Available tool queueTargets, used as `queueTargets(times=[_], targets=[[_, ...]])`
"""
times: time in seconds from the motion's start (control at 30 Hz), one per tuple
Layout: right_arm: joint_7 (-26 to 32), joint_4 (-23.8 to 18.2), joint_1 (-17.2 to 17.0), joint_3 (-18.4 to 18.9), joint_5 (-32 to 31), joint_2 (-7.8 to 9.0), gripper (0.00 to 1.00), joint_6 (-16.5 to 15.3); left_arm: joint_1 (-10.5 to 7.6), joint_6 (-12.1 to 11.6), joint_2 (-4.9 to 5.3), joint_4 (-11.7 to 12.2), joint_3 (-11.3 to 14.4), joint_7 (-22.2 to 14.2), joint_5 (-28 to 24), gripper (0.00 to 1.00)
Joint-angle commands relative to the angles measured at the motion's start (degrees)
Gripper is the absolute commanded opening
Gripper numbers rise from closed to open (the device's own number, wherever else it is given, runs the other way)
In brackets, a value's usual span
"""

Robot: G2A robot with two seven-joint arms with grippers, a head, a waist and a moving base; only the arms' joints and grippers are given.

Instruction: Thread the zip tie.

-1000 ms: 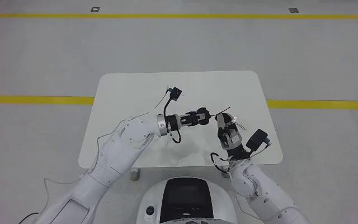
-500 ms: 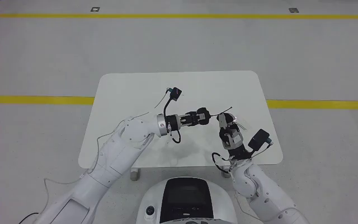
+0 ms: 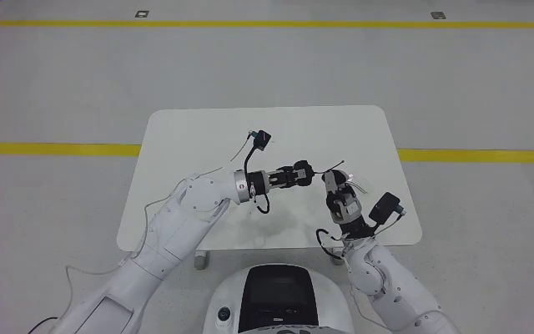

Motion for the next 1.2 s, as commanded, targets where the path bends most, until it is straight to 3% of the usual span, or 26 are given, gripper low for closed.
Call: queueTargets(times=[0.0, 1.17], targets=[[0.2, 0.04, -0.11, 0.16, -0.22, -0.08, 0.0, -0.17, 0.0, 0.0, 0.0, 0.0, 0.0, 0.0, 0.0, 0.0], [1.6, 0.65, -1.3, 1.3, -0.66, -0.98, 0.0, -0.68, 0.0, 0.0, 0.0, 0.0, 0.0, 0.0, 0.0, 0.0]])
